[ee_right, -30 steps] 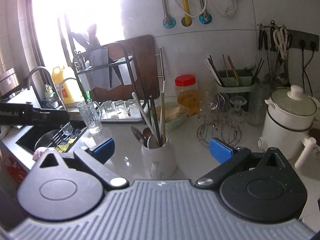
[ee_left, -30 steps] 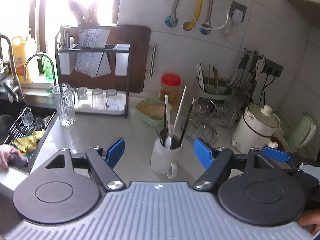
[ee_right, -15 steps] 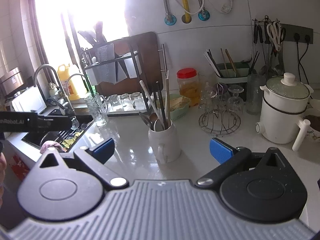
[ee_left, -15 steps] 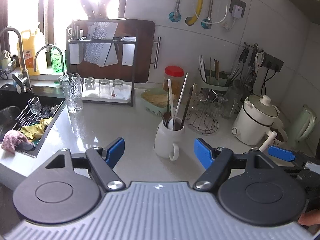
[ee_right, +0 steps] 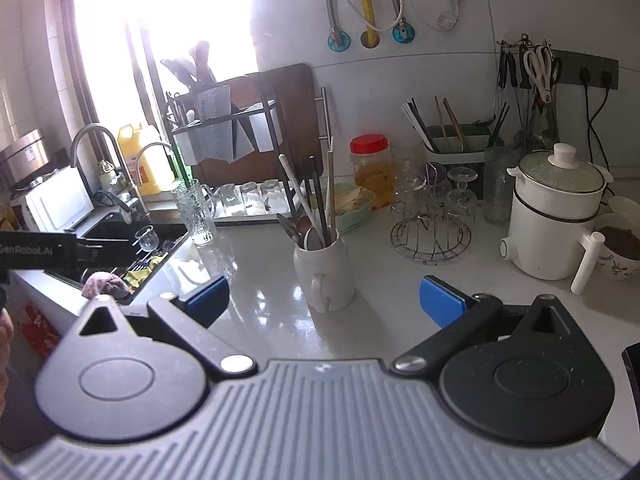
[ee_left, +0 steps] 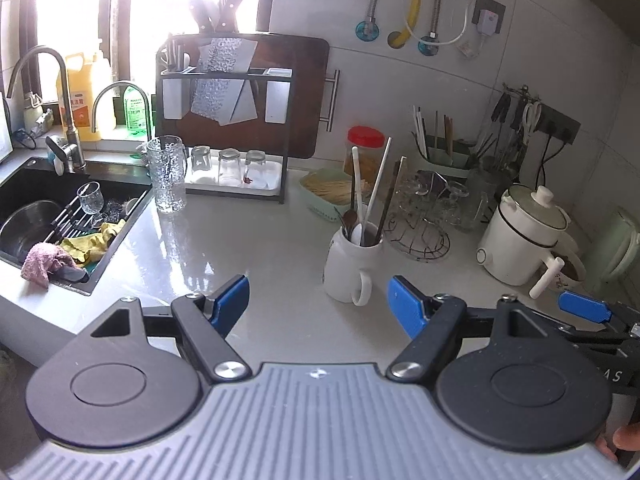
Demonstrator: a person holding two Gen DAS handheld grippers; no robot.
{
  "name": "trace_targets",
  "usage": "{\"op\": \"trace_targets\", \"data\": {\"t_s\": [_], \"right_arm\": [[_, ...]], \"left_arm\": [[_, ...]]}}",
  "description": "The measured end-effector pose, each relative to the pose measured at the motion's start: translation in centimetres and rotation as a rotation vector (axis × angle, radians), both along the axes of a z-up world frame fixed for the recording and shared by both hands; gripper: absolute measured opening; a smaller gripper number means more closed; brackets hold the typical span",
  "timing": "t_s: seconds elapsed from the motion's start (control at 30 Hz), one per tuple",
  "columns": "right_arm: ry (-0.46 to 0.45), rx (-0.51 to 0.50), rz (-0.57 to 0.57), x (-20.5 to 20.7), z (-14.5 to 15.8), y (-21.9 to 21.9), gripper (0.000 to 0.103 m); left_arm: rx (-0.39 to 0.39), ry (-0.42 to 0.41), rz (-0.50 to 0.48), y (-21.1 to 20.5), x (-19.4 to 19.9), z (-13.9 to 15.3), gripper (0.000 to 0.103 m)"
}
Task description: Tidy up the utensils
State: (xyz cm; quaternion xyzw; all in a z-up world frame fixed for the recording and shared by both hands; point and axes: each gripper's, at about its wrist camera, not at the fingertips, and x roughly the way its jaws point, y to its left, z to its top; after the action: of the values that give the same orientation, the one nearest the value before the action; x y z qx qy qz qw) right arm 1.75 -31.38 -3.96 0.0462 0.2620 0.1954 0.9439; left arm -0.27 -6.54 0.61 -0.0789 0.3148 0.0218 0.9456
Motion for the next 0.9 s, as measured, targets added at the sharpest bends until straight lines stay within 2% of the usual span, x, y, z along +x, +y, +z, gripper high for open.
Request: {"op": "trace_targets", "data": {"t_s": [0.53, 0.73, 0.9], "right_arm": [[0.003, 0.0, 0.016, -0.5, -0.8, 0.1, 0.103], [-0.009, 0.006, 0.006, -0.9, -0.9, 0.3, 0.103], [-0.008, 0.006, 0.006, -1.1, -1.0, 0.5, 0.103]], "left_arm": [[0.025, 0.003, 0.027, 0.0, -2.0, -0.6, 0.082], [0.03, -0.001, 0.028, 0.1, -2.6, -0.5, 0.088], [0.032, -0.002, 0.028, 0.3, -2.9, -0.5, 0.098]]}}
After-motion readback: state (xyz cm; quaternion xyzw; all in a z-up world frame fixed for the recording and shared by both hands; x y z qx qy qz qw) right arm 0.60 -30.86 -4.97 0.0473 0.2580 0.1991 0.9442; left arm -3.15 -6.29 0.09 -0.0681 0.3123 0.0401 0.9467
